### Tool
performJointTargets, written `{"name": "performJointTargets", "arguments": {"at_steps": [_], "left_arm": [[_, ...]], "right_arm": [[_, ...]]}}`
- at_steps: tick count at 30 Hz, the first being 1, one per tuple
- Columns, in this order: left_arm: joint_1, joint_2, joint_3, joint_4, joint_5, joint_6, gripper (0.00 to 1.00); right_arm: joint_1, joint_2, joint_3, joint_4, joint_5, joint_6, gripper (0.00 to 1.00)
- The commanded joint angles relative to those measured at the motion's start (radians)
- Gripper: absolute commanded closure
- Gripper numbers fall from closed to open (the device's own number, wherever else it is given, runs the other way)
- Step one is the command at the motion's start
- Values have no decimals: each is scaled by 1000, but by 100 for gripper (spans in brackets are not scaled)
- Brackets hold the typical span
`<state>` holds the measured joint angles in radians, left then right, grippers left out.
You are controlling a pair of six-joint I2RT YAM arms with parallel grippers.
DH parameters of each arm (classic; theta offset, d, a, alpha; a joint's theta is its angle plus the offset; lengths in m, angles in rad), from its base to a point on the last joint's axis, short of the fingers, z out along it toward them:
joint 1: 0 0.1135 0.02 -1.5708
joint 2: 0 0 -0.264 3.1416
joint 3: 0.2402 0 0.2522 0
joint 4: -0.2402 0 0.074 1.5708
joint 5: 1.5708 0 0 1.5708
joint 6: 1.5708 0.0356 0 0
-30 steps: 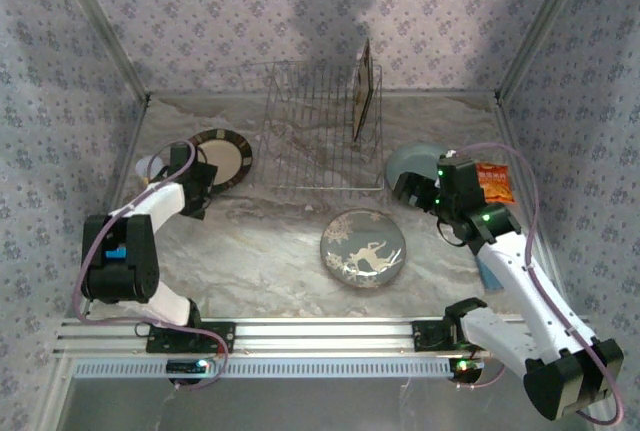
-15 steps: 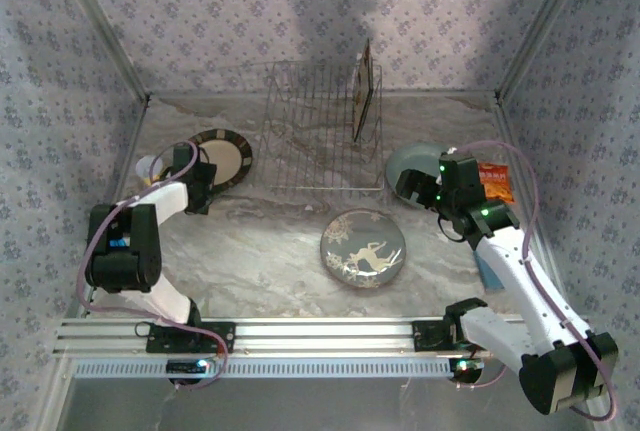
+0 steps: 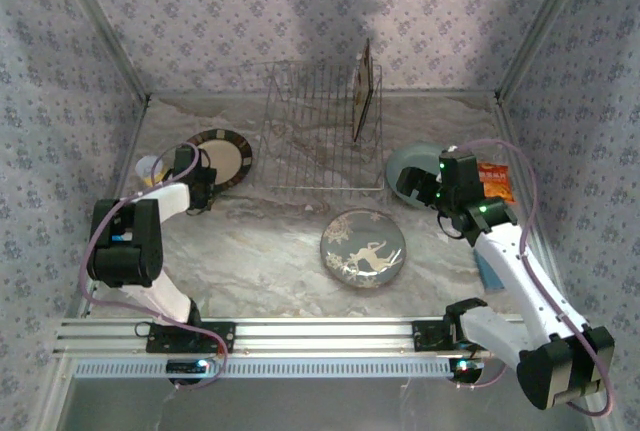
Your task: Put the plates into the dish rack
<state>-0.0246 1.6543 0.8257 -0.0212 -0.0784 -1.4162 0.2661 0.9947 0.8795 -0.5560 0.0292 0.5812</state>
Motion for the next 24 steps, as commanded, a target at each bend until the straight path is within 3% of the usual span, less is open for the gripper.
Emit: {"name": "performJointTargets", "arguments": {"at_steps": [1,8,24], "left_arm": [[-4,29,13,26,3,-16,36],[-4,62,24,51,17,-16,37],[-5,107,40,84,27,-4,78]], "right_arm": [[-8,7,2,8,-2,-23,0],[-11,7,-4,13,1,-17,0],[-12,7,6,2,5,-24,0]]}}
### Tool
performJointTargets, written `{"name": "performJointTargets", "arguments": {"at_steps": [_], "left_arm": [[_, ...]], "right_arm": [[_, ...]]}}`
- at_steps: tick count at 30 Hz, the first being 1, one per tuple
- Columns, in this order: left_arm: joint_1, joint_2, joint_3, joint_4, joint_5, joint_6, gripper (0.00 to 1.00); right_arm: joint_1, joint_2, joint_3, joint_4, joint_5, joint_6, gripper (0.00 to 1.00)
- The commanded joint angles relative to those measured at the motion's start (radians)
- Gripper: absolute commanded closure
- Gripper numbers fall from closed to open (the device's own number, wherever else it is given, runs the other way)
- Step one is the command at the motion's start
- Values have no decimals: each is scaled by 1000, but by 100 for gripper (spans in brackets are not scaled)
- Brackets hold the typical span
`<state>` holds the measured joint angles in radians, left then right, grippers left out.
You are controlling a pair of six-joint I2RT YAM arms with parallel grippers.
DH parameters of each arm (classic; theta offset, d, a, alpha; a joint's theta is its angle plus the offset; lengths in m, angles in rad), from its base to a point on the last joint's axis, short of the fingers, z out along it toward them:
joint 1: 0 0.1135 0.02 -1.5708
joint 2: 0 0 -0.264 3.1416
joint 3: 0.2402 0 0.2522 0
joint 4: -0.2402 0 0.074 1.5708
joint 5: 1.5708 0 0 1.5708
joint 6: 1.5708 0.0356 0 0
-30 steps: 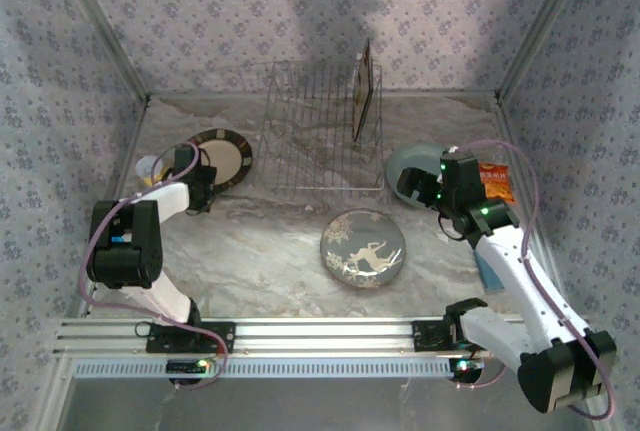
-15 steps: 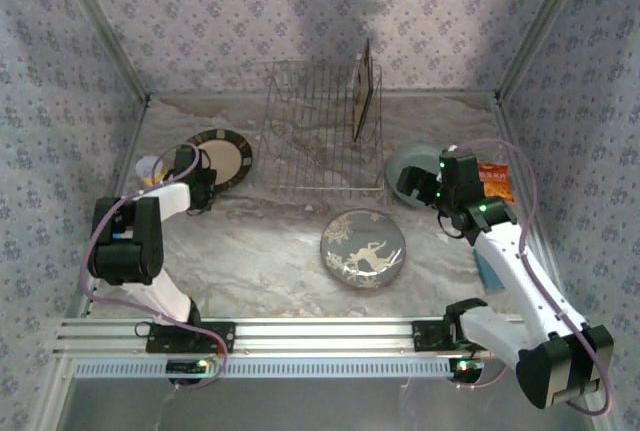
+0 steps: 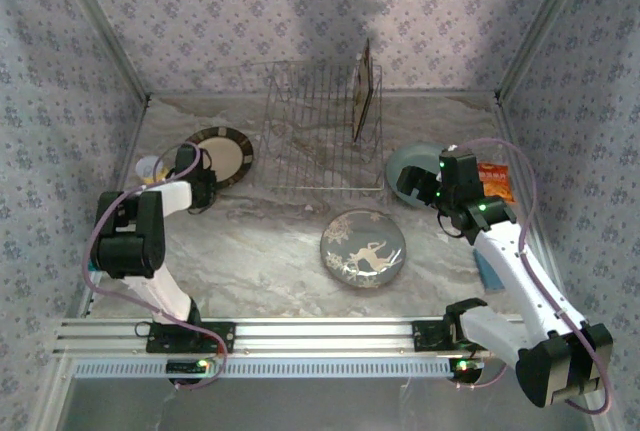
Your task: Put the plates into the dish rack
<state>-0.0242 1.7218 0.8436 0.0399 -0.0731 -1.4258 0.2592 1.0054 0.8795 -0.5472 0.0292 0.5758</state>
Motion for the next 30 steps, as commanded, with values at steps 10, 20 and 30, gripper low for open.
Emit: {"name": "performJointTargets", "arguments": {"at_steps": [10,20,30], "left_arm": [[-11,-4,60,-42,26,55,95],[-20,-95,131,-129,32,212,100],[-18,-193,180,-229,64,358,100]], "right_arm": [[-5,4,25,-11,7,-25,0],[6,-3,41,-15,11,-10,0],[12,-40,43,-36,27,-13,0]]}}
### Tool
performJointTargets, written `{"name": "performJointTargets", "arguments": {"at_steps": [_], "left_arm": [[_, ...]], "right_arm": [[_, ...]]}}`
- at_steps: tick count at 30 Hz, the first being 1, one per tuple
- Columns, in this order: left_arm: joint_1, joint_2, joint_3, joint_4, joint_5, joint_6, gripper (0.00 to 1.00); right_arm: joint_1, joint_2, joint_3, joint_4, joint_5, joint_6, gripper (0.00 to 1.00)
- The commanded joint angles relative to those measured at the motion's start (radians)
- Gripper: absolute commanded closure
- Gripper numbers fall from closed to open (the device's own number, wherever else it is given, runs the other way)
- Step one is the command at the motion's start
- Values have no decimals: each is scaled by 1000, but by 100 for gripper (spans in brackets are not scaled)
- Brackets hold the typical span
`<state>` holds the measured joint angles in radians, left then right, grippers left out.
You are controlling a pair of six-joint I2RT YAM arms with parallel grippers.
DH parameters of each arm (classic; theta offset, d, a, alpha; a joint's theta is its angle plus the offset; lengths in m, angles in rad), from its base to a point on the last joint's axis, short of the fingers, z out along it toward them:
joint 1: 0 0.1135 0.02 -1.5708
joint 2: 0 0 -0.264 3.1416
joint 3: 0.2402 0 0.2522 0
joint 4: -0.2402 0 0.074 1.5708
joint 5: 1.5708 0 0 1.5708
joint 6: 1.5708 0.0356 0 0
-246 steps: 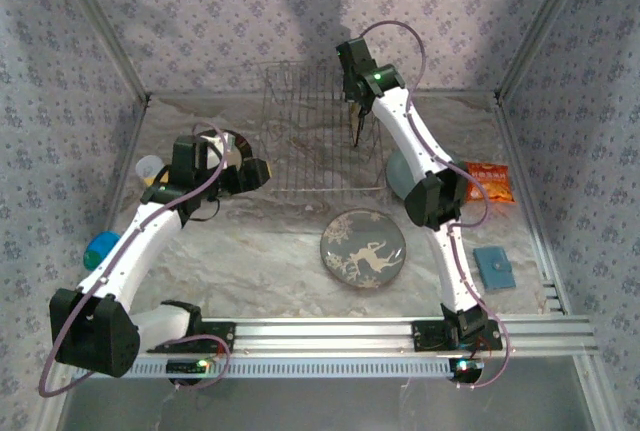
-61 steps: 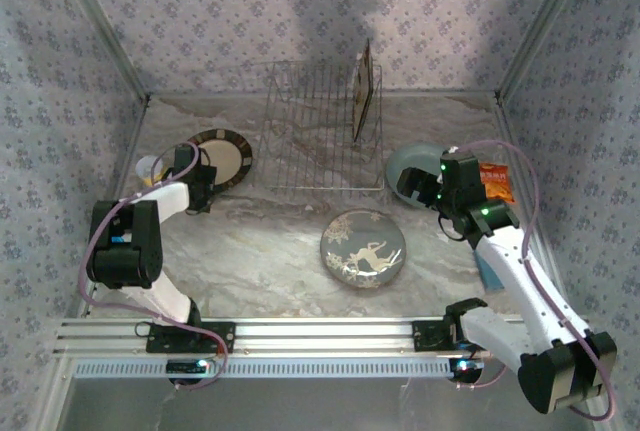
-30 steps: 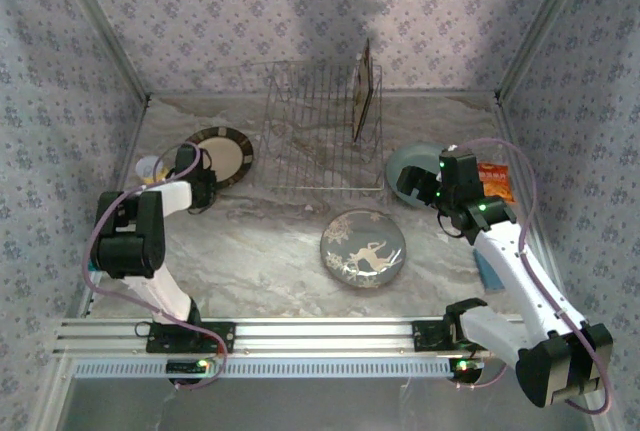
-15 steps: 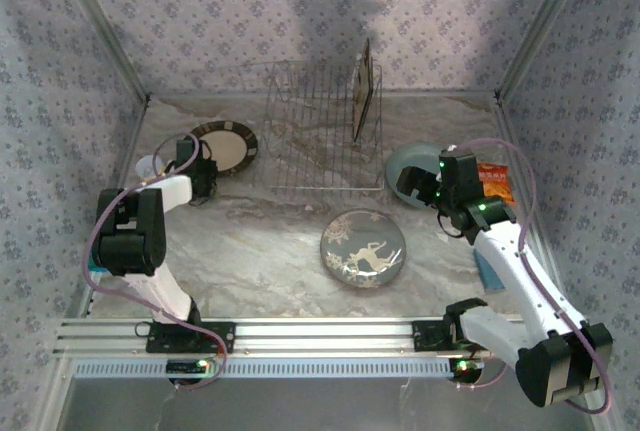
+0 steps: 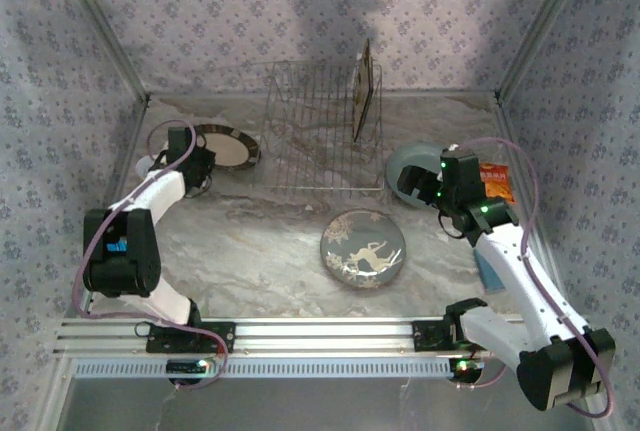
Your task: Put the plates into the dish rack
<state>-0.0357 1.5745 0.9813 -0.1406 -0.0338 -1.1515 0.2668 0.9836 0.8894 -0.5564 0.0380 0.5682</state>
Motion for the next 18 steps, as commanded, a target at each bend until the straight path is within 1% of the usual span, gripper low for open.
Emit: {"name": "performJointTargets", "arguments": {"at_steps": [1,12,18], "left_arm": [[-5,-47,46,-55,34,97,100],[11,-54,40,-78,157,231,100],[41,-66,58,-104,227,341,100]], "right_arm": [[4,-19,35,-27,17,-6,0],[1,-40,15,-23,14,-4,0],[-6,-46,-3,-17,7,-6,0]]}}
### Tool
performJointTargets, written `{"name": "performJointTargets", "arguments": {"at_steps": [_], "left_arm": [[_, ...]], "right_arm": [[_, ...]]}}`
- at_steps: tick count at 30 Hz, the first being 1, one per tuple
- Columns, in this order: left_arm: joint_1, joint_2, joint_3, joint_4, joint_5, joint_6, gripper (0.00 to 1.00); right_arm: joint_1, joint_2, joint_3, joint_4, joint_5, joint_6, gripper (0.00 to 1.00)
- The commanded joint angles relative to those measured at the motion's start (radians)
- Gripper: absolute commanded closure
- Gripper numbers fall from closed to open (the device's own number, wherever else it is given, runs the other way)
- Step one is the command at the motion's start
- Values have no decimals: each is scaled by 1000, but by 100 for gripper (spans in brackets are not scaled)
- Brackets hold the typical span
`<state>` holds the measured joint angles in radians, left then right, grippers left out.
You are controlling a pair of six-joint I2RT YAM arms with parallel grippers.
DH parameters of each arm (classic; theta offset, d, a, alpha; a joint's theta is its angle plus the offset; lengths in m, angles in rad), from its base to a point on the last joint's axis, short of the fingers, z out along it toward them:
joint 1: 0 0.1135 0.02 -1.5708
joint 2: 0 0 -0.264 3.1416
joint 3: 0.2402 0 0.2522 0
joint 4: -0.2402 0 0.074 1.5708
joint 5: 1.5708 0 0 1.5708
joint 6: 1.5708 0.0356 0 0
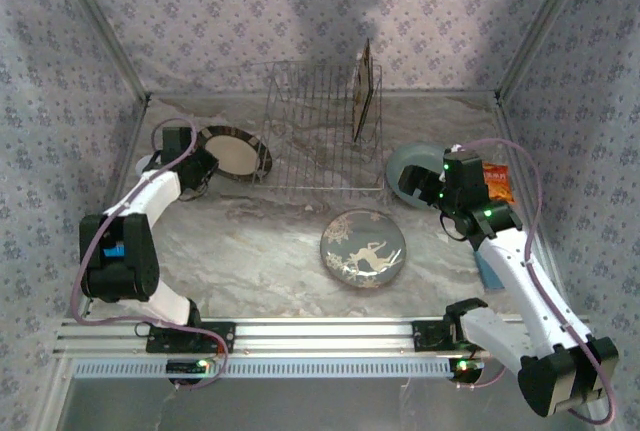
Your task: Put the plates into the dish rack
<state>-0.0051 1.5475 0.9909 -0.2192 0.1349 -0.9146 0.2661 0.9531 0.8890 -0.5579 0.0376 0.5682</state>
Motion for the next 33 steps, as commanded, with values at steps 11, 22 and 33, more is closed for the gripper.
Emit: {"name": "performJointTargets", "arguments": {"at_steps": [11,22,33], "left_arm": [[48,-83,95,-70,81,292,100],[106,-149,105,-123,78,326,100],[120,-199,169,-193,72,327,100]], "right_arm": [[-37,-16,-2,-5,-23,-20,0],[-56,-9,6,-3,-46,-27,0],[-56,14,25,9,-61,-36,0]]}}
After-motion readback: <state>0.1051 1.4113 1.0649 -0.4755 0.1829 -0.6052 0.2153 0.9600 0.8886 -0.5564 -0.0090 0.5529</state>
